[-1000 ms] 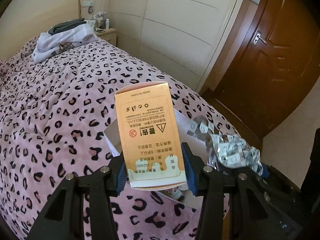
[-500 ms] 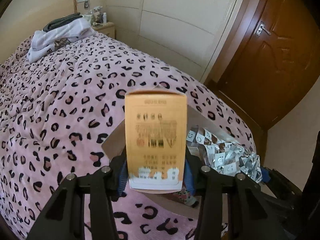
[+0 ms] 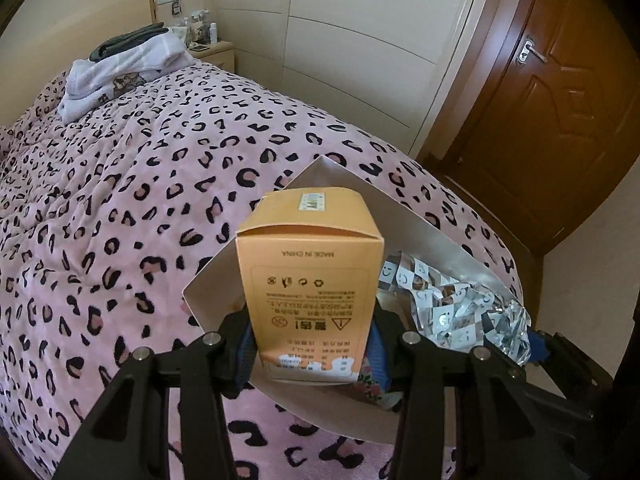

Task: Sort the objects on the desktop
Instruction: 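Lower the orange box into the bag and open the left tool while the right tool lowers the foil packet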

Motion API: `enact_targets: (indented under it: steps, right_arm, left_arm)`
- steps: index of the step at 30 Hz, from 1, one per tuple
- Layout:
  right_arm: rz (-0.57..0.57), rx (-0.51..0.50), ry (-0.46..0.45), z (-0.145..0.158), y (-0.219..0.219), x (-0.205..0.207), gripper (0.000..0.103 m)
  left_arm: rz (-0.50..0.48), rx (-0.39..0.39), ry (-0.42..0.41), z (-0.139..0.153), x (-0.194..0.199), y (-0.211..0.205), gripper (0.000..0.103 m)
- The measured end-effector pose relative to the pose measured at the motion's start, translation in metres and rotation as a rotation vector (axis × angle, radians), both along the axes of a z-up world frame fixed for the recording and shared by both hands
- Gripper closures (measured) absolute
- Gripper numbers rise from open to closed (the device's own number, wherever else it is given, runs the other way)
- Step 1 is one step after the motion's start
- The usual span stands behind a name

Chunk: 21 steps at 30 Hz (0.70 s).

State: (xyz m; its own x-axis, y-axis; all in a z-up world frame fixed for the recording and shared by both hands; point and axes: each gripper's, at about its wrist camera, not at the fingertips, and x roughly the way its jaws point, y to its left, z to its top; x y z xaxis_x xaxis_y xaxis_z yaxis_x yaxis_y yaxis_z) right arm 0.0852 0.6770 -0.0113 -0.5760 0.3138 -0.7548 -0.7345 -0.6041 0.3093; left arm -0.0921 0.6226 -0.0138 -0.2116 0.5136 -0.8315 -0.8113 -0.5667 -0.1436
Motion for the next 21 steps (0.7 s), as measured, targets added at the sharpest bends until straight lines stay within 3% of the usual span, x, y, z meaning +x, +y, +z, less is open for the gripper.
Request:
enact_targets:
  steps: [17,21]
  right_arm:
    - [0.013,-0.063,-0.006,0.003,0.002,-0.002,0.044]
    - [0.018,-0.057,0.011,0.011,0.000,0.001,0.044]
  left_arm:
    - [0.004,-0.013,0.023,0.003,0.001,-0.007,0.055]
    - [0.006,0.009,0.006,0.008,0.001,-0.011,0.045]
